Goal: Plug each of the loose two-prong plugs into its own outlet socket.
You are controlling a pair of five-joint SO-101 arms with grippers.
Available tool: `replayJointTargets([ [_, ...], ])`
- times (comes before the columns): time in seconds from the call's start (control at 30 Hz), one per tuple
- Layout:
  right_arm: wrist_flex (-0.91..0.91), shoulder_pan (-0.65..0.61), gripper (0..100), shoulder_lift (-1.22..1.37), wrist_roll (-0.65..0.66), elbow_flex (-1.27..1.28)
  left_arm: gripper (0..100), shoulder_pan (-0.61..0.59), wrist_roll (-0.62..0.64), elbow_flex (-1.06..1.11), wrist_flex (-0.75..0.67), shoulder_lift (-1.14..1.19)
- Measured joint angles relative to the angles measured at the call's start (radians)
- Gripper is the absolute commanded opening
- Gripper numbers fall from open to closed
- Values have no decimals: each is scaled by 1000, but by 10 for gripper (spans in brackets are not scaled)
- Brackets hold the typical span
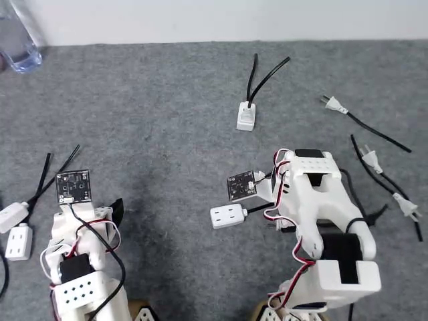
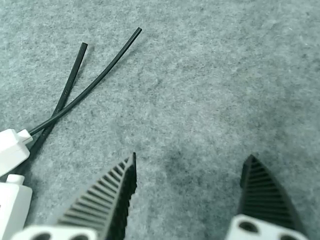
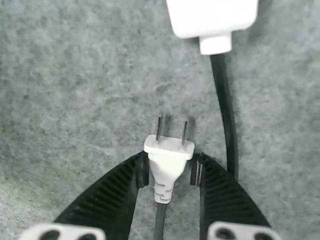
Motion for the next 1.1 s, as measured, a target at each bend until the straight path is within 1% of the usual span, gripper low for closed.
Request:
replayJointTargets([
  [0.3, 0, -5, 158, 0, -2, 5, 317, 0, 0, 0, 0, 0],
  [0.43, -31, -31, 158, 0, -98, 15, 317, 0, 0, 0, 0, 0],
  [0.77, -34, -40, 151, 0, -114, 15, 317, 0, 0, 0, 0, 0],
  [0.83, -34, -40, 107, 0, -114, 15, 317, 0, 0, 0, 0, 0],
  [0.93, -41, -40, 1, 0, -114, 8, 317, 0, 0, 3, 0, 0],
  [1.1, -60, -40, 8, 2, -115, 6, 317, 0, 0, 5, 0, 0],
])
